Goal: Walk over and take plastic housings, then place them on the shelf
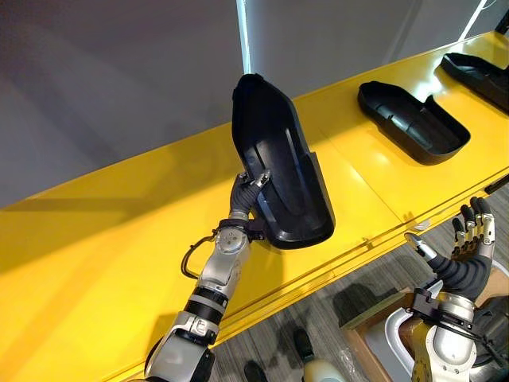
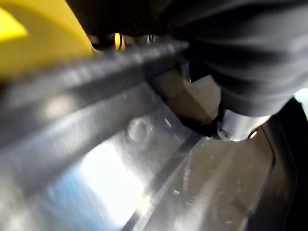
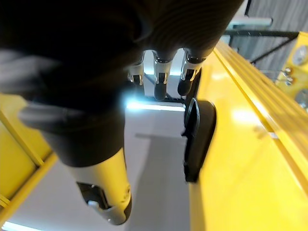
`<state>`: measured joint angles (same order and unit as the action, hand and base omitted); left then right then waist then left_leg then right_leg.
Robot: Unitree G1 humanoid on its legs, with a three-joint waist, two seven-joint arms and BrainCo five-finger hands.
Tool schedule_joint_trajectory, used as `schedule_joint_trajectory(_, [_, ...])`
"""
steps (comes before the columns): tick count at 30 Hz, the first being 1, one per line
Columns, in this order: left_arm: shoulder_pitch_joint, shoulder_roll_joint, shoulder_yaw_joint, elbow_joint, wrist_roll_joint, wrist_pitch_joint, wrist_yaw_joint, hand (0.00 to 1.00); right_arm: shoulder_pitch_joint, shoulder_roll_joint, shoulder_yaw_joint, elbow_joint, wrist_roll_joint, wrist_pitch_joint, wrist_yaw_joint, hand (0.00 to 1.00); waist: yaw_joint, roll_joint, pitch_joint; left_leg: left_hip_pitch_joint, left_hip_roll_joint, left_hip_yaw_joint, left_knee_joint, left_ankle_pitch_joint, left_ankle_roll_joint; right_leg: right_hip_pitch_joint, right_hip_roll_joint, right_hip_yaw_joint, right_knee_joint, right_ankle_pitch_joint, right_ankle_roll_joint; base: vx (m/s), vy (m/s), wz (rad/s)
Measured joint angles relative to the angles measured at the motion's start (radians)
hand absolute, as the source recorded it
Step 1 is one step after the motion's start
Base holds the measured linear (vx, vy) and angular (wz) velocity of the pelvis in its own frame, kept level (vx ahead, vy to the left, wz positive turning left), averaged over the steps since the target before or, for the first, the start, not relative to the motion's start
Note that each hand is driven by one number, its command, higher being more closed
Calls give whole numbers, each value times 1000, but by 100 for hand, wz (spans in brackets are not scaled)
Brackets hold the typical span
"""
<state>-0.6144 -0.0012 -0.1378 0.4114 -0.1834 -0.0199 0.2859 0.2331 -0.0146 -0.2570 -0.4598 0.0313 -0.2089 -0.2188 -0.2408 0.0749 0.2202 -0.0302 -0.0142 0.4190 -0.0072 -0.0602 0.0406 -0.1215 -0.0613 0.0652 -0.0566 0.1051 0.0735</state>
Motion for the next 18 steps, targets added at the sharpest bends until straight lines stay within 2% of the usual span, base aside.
schedule_joint_trajectory(1, [-11,-3,15,6,23,2,21,100,5,0,12,0,0,1,4,0,1,1,4,-2,0,-8,-2,3,0,0,0,-7,-1,0,0,7,-20,17])
schedule_joint_trajectory(2, [-25,-3,27,16,36,2,34,0,12,1,25,0,0,1,6,0,2,2,6,-3,0,-15,-8,7,-2,0,-1,-19,-1,0,0,6,-25,19])
schedule_joint_trajectory(5, [-62,0,51,67,95,4,67,0,14,3,45,-2,-1,1,8,0,3,3,13,-1,-3,-35,-25,21,-3,2,-1,-39,-1,0,0,-9,-20,18])
schedule_joint_trajectory(10, [-87,-5,72,87,113,14,79,0,23,10,63,-4,0,1,13,0,5,4,24,0,-5,-42,-28,28,1,6,-4,-49,-1,0,0,-24,-7,6])
schedule_joint_trajectory(18, [-90,-30,22,55,200,57,59,0,59,31,63,-25,1,1,29,0,11,8,28,14,-11,-67,-60,50,-2,18,-7,-73,-6,-1,-1,-29,-4,9])
